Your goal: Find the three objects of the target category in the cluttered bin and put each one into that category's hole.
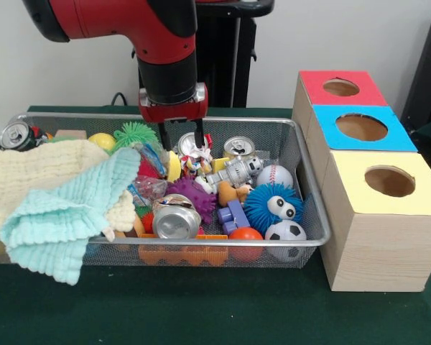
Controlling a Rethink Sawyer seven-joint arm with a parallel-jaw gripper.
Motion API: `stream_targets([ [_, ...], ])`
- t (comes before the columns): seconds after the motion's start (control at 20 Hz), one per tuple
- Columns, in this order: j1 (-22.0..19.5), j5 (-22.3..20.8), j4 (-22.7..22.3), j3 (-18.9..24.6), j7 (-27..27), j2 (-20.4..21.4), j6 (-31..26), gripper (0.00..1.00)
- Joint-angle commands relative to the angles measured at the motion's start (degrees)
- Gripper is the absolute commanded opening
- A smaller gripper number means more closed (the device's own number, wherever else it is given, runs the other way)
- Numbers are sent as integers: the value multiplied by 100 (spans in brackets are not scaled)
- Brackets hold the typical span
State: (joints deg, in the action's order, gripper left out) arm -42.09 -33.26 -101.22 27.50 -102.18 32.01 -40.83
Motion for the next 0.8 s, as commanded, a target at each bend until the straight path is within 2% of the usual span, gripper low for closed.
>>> stream_targets([
  [0.05, 8, -23, 244, 322, 864, -217, -425, 100],
  [0.2, -2, -102, 94, 261, 809, -211, -315, 100],
  [0.4, 73, -265, -231, 107, 478, -174, 80, 100],
  [0.8, 147, -252, -306, 47, 153, -283, 400, 100],
])
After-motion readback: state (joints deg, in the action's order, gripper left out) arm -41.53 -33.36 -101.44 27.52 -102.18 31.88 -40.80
